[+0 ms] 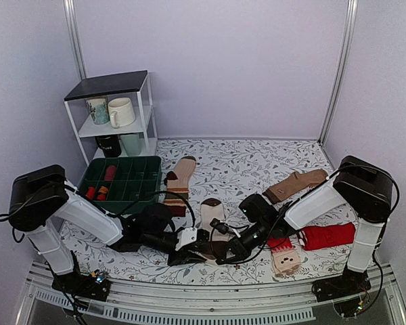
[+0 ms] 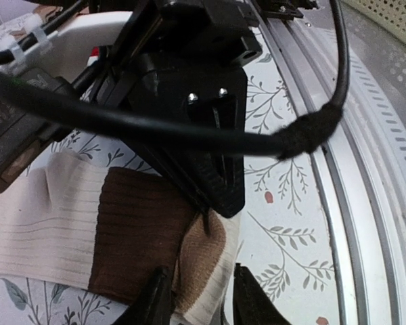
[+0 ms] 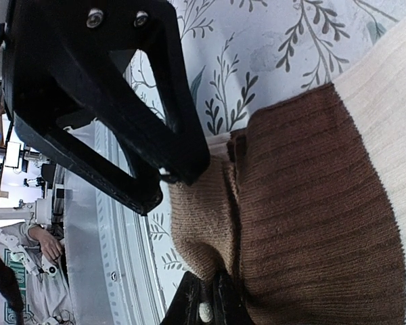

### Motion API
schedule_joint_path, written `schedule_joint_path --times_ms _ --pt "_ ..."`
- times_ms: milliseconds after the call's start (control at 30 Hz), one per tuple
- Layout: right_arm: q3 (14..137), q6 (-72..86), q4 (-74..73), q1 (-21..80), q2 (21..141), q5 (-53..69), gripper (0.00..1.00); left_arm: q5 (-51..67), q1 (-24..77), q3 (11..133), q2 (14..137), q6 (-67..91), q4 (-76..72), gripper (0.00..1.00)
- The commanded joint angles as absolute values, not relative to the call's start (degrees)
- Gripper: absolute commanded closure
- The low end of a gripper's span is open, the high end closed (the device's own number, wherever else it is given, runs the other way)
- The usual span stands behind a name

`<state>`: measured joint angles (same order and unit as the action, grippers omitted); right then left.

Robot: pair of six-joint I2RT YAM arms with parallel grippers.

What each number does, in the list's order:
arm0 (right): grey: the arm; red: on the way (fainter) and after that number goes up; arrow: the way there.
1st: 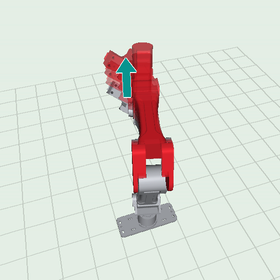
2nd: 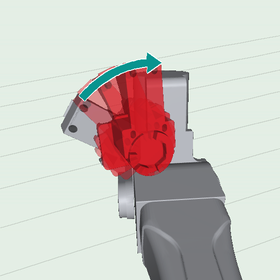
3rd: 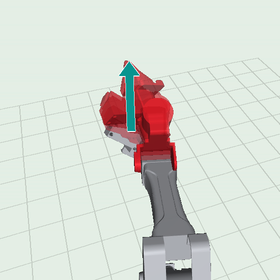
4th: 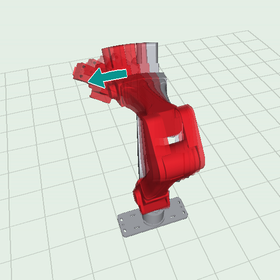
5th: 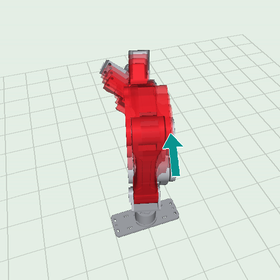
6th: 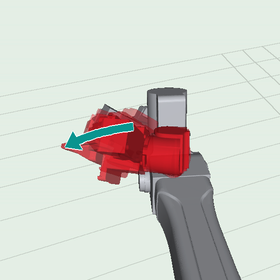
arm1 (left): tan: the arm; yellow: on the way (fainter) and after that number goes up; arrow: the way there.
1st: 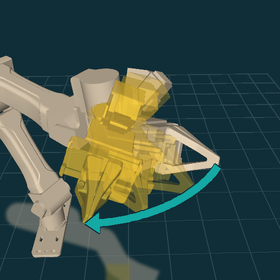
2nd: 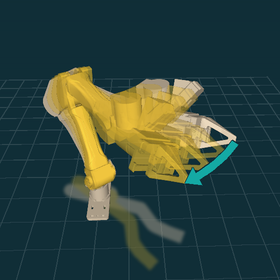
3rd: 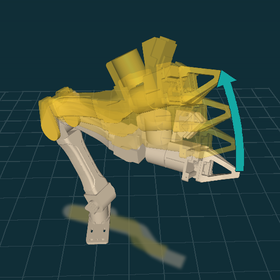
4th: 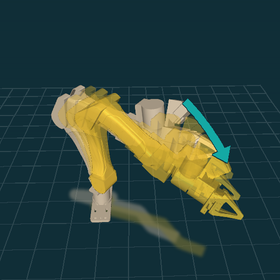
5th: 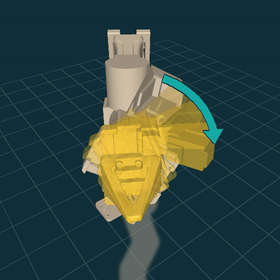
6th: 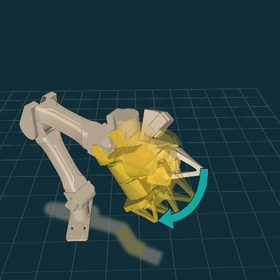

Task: Roll the socks
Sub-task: Roll a pair of socks at the center of the board.

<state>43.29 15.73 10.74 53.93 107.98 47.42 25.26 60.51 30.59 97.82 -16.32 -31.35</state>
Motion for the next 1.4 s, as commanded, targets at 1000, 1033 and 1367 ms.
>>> schedule_joint_path --times_ms 1000,1033,1367 --pt "25.8 7.4 27.7 63.4 84.0 13.9 0.51 35.6 57.8 36.7 105.2 3.9 -11.1 1.0" --pt "25.0 5.3 29.5 64.9 83.7 11.8 0.51 35.9 57.5 36.8 105.5 4.5 -11.0 1.0" --pt "29.6 -6.6 28.3 72.9 90.3 2.6 0.5 37.2 55.6 37.1 107.1 5.6 -10.3 1.0"
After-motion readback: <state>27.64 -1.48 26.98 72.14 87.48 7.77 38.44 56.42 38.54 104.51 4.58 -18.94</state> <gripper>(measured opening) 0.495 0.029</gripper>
